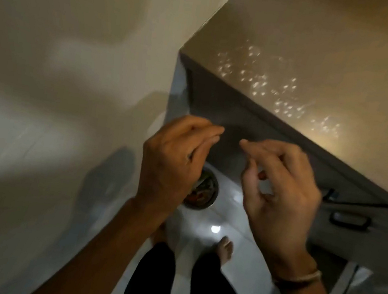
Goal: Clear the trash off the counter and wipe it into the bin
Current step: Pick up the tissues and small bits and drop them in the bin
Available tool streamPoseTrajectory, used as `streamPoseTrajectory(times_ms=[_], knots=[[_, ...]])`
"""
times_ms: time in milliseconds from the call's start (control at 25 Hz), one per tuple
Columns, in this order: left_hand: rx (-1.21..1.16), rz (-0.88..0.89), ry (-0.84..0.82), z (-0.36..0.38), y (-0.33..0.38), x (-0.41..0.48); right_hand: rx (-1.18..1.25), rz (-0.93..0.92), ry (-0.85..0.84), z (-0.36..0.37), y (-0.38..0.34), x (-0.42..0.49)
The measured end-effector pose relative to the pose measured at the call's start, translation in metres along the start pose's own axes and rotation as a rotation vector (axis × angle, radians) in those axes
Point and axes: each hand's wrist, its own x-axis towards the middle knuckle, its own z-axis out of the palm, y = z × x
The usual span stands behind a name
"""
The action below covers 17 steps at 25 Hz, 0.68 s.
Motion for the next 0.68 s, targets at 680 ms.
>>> streamPoseTrajectory(times_ms=[680], knots=[[0.167, -0.667, -0.66, 0.187, -0.212, -0.216, -0.164, 0.617, -0.709, 0.221, 0.152, -0.175]])
